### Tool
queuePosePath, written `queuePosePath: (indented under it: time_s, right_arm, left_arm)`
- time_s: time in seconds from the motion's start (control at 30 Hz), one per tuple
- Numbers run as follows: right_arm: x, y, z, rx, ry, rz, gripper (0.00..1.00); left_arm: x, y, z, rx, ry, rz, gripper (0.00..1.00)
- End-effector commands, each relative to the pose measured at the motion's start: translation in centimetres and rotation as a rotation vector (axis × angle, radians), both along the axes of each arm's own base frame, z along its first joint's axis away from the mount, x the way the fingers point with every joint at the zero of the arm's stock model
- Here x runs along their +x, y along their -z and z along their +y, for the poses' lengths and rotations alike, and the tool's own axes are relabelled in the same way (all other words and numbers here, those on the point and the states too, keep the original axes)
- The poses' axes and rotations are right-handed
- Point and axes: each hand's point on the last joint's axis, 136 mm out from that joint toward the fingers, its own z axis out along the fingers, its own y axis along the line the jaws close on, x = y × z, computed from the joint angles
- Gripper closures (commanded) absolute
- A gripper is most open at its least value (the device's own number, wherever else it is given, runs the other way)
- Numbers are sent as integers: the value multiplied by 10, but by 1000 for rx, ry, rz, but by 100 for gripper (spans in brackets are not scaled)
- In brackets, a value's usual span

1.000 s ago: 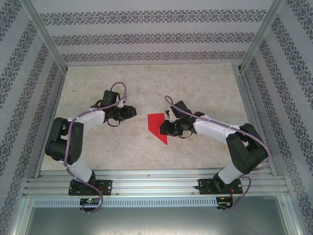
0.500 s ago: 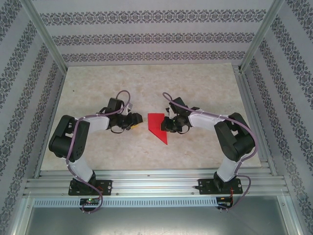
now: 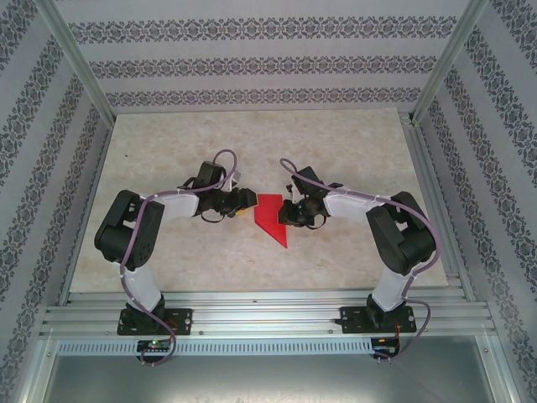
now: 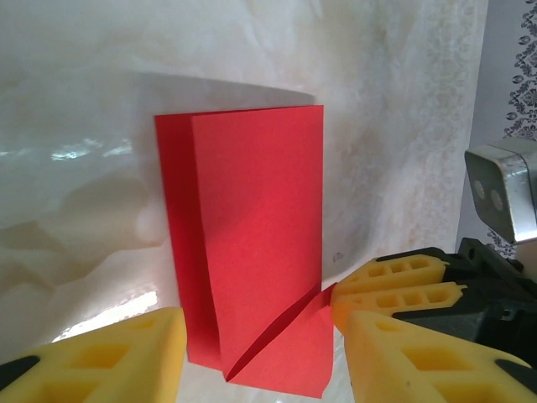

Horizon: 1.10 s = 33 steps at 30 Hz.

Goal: Fold a paper plane with a square sheet of paper (fold left side to right side)
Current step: Fourth fold the wing at the center of the table.

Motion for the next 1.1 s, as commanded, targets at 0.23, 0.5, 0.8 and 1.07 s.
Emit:
queuePosePath:
  time_s: [0.23,0.5,0.8,1.07]
  right_arm:
    - [3,8,-8,-26,3,-7,83]
    - [3,9,-8,-25,5,-4,82]
    - [6,-9,-13,-54,5,-70,77]
    - [-17,-32,-12,-292,-106,-252,66]
  left_arm:
    - [0,9,-15,24,35,12,46]
    - [4,12,-28,25,57,10,55]
    - [4,7,-34,12,59,3,81]
    - [4,3,-35,7,46,8,94]
